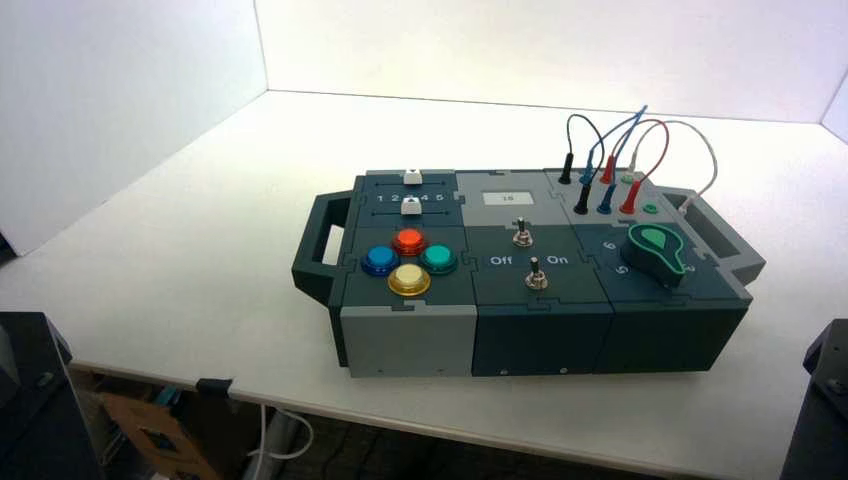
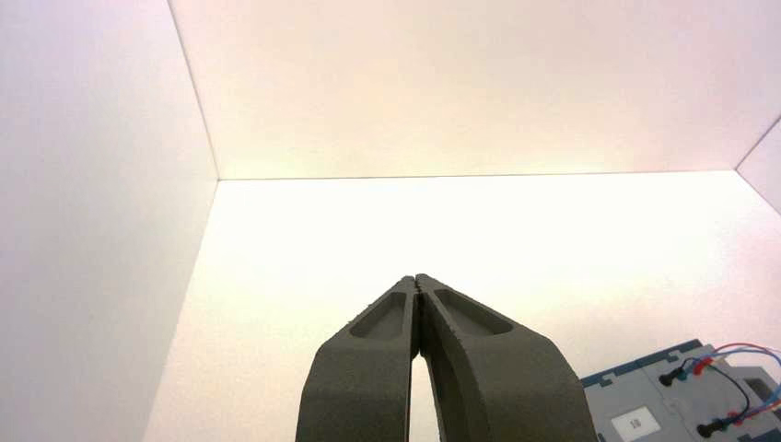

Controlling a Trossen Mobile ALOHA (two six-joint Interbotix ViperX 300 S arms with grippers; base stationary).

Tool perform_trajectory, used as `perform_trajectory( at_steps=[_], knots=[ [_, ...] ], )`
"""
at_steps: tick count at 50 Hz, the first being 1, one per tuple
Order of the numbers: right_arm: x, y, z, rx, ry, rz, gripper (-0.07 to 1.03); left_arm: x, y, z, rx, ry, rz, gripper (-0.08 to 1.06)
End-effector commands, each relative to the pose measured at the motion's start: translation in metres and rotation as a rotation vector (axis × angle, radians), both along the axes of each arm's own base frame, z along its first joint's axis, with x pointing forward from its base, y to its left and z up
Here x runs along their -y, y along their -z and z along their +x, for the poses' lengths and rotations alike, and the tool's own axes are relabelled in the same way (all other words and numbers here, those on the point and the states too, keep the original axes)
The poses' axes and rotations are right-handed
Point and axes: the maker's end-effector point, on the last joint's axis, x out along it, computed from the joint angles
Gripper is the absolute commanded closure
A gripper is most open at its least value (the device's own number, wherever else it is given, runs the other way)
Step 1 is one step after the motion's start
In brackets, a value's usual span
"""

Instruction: Open left gripper.

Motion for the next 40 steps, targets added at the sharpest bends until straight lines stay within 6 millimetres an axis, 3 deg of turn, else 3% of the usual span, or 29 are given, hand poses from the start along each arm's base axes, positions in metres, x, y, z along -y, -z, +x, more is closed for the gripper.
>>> perform_trajectory(
  at_steps=[1, 31, 36, 40],
  knots=[
    [-0.0046, -0.0061, 0.0010, 0.013, -0.023, -0.003, 0.99, 0.0003, -0.0171, 0.0019, 0.034, -0.004, -0.020, 1.01],
    [-0.0067, -0.0075, 0.0089, -0.003, -0.022, -0.001, 0.99, 0.0024, -0.0114, 0.0088, 0.007, -0.006, -0.018, 0.99],
    [-0.0066, -0.0082, 0.0090, -0.001, -0.023, -0.003, 0.99, 0.0027, -0.0134, 0.0096, 0.014, -0.007, -0.023, 0.81],
    [-0.0066, -0.0082, 0.0090, -0.001, -0.023, -0.003, 0.99, 0.0031, -0.0132, 0.0118, 0.009, -0.010, -0.026, 0.58]
  ],
)
